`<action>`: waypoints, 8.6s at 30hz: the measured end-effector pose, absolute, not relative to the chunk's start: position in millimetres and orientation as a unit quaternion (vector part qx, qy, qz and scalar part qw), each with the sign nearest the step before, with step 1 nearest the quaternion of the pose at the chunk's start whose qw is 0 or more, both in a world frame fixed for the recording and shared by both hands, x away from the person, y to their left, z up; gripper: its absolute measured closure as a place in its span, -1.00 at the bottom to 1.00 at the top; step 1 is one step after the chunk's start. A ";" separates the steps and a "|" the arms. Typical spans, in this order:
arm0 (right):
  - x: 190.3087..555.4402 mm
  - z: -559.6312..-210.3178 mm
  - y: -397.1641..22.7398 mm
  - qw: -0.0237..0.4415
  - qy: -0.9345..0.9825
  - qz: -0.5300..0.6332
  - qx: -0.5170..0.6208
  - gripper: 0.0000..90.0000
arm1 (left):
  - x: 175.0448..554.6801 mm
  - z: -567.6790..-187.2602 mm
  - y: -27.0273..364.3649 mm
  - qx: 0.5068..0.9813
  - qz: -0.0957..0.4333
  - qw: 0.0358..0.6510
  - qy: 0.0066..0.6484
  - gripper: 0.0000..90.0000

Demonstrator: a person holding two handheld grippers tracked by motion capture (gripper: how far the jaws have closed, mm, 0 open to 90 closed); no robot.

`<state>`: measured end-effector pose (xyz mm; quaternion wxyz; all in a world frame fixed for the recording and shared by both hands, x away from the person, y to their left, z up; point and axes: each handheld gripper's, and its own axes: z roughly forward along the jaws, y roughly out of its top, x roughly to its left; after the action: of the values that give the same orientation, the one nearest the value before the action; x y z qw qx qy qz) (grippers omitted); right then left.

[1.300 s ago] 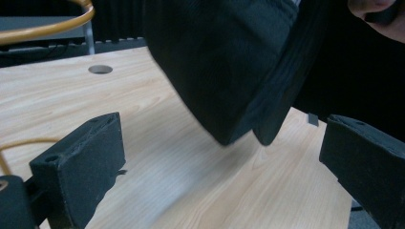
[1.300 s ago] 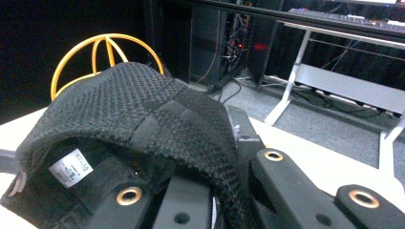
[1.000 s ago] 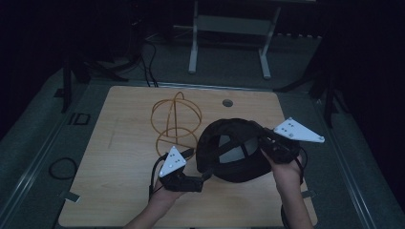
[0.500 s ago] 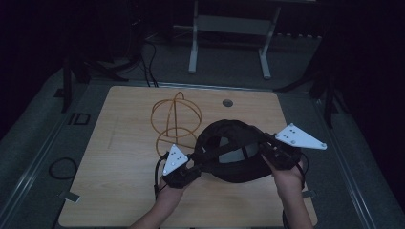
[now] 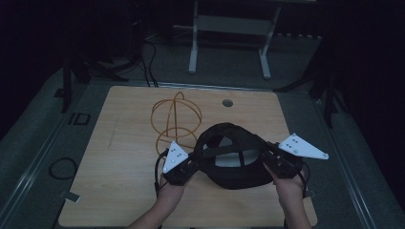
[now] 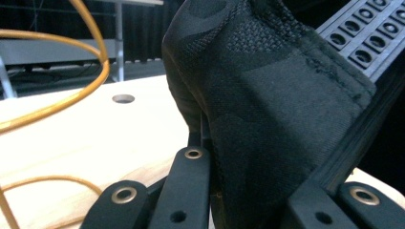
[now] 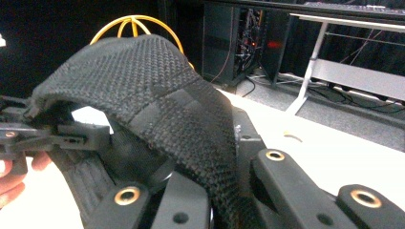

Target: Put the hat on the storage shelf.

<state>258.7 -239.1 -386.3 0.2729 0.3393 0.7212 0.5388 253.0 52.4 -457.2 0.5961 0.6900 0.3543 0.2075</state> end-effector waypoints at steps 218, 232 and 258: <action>383.2 -358.6 -45.4 0.225 0.798 0.513 0.221 0.34 | 203.8 -562.2 257.4 0.684 0.248 0.505 0.464 -0.98; 380.9 -346.3 -63.3 0.198 0.793 0.531 0.226 -0.10 | 204.3 -563.6 256.2 0.683 0.247 0.506 0.465 -0.98; 364.6 -383.7 -121.3 0.171 0.797 0.535 0.223 -0.69 | 204.0 -563.7 256.4 0.681 0.244 0.508 0.467 -0.98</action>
<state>364.6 -121.3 -383.7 0.1708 0.2230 0.7970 0.5347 204.0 256.4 -563.7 0.5081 0.6814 0.4667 0.2445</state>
